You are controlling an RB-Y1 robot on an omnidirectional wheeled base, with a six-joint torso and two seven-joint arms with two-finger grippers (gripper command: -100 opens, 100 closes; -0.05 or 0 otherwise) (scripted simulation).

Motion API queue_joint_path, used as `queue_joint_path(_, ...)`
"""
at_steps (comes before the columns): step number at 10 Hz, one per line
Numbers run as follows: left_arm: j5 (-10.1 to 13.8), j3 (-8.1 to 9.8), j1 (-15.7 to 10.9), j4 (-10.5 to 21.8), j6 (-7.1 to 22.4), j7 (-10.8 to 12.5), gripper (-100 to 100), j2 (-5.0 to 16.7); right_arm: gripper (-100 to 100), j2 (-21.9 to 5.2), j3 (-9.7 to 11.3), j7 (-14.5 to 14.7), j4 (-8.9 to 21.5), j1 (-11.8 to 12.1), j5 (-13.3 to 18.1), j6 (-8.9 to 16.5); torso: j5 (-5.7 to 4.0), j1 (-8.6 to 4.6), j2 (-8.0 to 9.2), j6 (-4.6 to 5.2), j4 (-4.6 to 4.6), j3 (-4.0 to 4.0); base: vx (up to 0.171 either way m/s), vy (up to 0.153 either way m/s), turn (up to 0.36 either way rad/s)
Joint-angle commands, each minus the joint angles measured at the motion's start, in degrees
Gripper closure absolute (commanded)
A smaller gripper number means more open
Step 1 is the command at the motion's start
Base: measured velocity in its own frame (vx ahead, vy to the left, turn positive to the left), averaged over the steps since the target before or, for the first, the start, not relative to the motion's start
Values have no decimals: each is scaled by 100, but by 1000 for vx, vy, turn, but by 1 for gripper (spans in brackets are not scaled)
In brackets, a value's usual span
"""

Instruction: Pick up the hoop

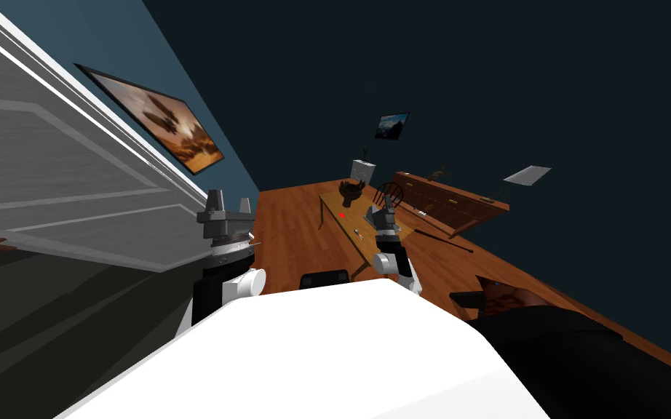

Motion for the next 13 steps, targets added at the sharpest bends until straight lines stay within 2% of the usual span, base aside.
queue_joint_path(1, 0, 0, 0, 0, 0, 0, 0, 0, -100, -89, -73, -231, 258, -127, -136, 286, 0, 0, 0, 0, 0, 0, 57, 6, 3)
queue_joint_path(2, 0, 0, 0, 0, 0, 0, 0, 0, -100, -89, -73, -231, 258, -127, -136, 334, 0, 0, -1, 0, 0, 0, 39, 3, 3)
queue_joint_path(3, 0, 0, 0, 0, 0, 0, 0, 0, -100, -140, -119, -379, 421, -187, -229, 527, 0, -1, 4, 0, 1, 2, 33, 6, 2)
queue_joint_path(4, 0, 0, 0, 0, 0, 0, 0, 0, -100, -140, -119, -379, 421, -187, -229, 537, 0, -1, 6, -1, 1, 3, 29, 7, 4)
queue_joint_path(6, 0, 0, 0, 0, 0, 0, 0, 0, -100, -229, -216, -696, 754, -315, -429, 947, 1, 2, 9, 0, 2, 5, 45, 12, 2)
queue_joint_path(7, 0, 0, 0, 0, 0, 0, 0, 0, -100, -229, -216, -696, 775, -315, -429, 976, 1, 3, 3, 0, 1, 2, 46, 7, 3)
queue_joint_path(9, 0, 0, 0, 0, 0, 0, 0, 0, -100, -308, -322, -1028, 1164, -455, -644, 1365, 0, -2, 2, 0, 1, 1, 54, 0, 4)
queue_joint_path(10, 0, 0, 0, 0, 0, 0, 0, 0, -100, -308, -322, -1039, 1164, -455, -644, 1450, -1, -4, 0, 1, 0, 0, 47, 8, 2)
queue_joint_path(11, 0, 0, 0, 0, 0, 0, 0, 0, -100, -346, -377, -1219, 1370, -528, -757, 1630, 0, -1, 3, 0, 1, 2, 48, 14, 2)
queue_joint_path(12, 0, 0, 0, 0, 0, 0, 0, 0, -100, -346, -377, -1219, 1370, -528, -757, 1698, 0, 1, 2, 0, 1, 1, 37, 11, 3)
queue_joint_path(13, 0, 0, 0, 0, 0, 0, 0, 0, -100, -385, -433, -1402, 1582, -604, -871, 1883, 1, 2, 7, 0, 1, 4, 40, 15, 3)
